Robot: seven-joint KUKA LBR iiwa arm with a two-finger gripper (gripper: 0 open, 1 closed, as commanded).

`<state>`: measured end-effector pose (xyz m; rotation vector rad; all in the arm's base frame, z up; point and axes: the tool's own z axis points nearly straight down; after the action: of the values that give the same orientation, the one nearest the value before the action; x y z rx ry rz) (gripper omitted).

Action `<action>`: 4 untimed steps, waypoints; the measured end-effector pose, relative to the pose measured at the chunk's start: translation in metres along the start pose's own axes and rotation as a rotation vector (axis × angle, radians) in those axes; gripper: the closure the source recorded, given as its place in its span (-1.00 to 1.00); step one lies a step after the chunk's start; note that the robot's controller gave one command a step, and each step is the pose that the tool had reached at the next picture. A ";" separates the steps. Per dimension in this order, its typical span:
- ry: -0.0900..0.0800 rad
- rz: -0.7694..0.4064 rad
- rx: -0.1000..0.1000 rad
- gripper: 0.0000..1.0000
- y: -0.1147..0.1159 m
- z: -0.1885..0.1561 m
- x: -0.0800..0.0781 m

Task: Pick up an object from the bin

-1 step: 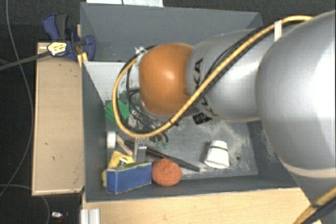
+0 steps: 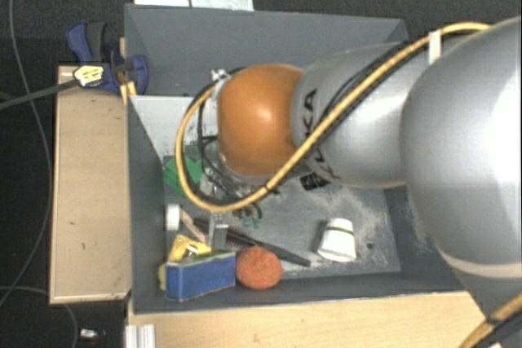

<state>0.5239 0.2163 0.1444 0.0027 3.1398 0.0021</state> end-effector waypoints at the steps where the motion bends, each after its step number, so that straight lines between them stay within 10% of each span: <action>1: 0.003 0.076 0.001 -1.00 -0.034 -0.013 0.005; 2: 0.003 0.306 0.002 -1.00 -0.042 -0.025 0.021; 4: 0.004 0.283 -0.002 -1.00 -0.053 0.014 0.032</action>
Offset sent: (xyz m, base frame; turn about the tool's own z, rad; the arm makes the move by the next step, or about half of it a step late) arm -0.0270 -0.0367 0.0289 0.3206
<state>0.4920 0.1632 0.1307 0.4452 3.1120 0.0051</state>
